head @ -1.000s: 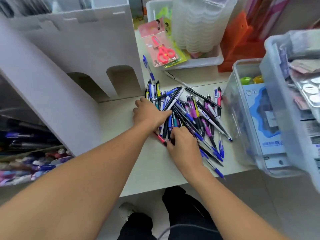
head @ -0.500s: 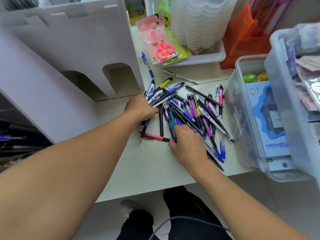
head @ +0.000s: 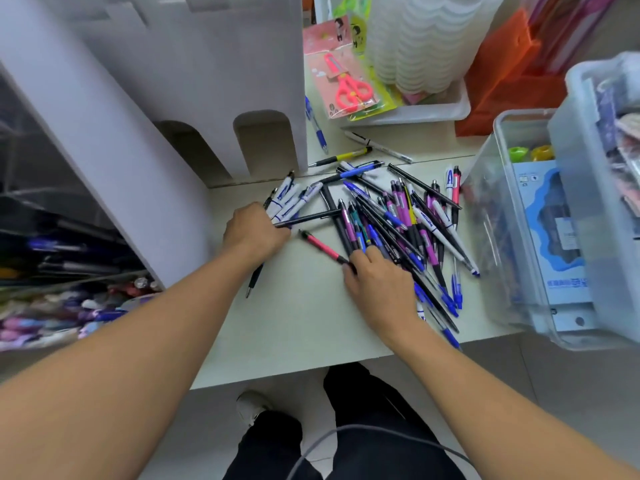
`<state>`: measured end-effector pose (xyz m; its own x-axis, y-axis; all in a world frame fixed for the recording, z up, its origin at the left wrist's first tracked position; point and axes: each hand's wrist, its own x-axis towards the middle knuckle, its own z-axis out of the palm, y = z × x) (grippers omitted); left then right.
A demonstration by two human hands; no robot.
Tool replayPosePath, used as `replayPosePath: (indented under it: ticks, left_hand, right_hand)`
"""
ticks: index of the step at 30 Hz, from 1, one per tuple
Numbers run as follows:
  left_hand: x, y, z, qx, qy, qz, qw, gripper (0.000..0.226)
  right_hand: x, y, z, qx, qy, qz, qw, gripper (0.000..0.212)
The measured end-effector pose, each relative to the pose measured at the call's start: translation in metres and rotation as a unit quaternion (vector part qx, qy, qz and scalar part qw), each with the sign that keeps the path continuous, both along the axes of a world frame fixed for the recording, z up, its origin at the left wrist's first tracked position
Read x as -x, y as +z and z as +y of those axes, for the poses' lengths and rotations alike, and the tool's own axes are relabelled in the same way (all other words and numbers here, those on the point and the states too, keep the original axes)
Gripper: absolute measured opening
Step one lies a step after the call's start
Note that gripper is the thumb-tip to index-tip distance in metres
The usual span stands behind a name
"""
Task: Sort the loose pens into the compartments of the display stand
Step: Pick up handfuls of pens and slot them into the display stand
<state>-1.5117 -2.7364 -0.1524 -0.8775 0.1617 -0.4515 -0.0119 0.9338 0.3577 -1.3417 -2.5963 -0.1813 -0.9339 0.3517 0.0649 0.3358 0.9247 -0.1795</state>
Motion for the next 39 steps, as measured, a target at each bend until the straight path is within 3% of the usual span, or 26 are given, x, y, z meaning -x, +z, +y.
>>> replayPosePath:
  ticks: [5, 8, 11, 14, 17, 24, 28, 31, 35, 39]
  left_hand:
    - [-0.021, -0.005, -0.014, -0.038, 0.044, 0.012, 0.998, 0.034]
    - [-0.033, -0.009, -0.016, -0.059, 0.053, 0.005, 0.997, 0.03]
    - [-0.041, -0.011, -0.017, -0.073, 0.059, -0.005, 0.996, 0.032]
    - [-0.046, -0.014, -0.016, -0.086, 0.07, -0.017, 0.994, 0.033]
    - [-0.051, -0.012, -0.014, -0.083, 0.083, -0.011, 0.993, 0.03]
    - [-0.052, -0.006, -0.008, -0.126, 0.121, -0.069, 0.982, 0.024]
    - [-0.046, -0.003, -0.011, -0.189, 0.152, -0.1, 0.965, 0.014]
    - [-0.04, -0.002, -0.019, -0.187, 0.141, -0.093, 0.968, 0.013]
    - [-0.037, -0.005, -0.031, -0.188, 0.156, -0.1, 0.964, 0.014]
    - [-0.042, -0.011, -0.038, -0.194, 0.159, -0.108, 0.962, 0.011]
  right_hand:
    - [-0.002, 0.023, -0.008, 0.043, -0.069, 0.02, 0.997, 0.034]
    - [-0.04, 0.049, 0.008, 0.062, -0.178, -0.053, 0.981, 0.064]
    - [-0.085, 0.054, 0.034, 0.067, -0.293, -0.155, 0.941, 0.091]
    - [-0.1, 0.043, 0.036, 0.111, -0.32, -0.205, 0.918, 0.071]
    - [-0.09, 0.031, 0.024, 0.169, -0.31, -0.133, 0.926, 0.039]
    - [-0.047, 0.024, 0.003, 0.322, -0.323, -0.014, 0.89, 0.027]
    - [-0.034, 0.067, 0.019, 0.185, -0.247, -0.025, 0.951, 0.026]
    - [0.026, 0.089, 0.033, 0.191, -0.1, 0.015, 0.976, 0.036]
    - [0.129, 0.061, 0.048, 0.158, 0.043, -0.123, 0.979, 0.065]
    - [0.182, 0.025, 0.052, 0.071, 0.046, -0.221, 0.972, 0.081]
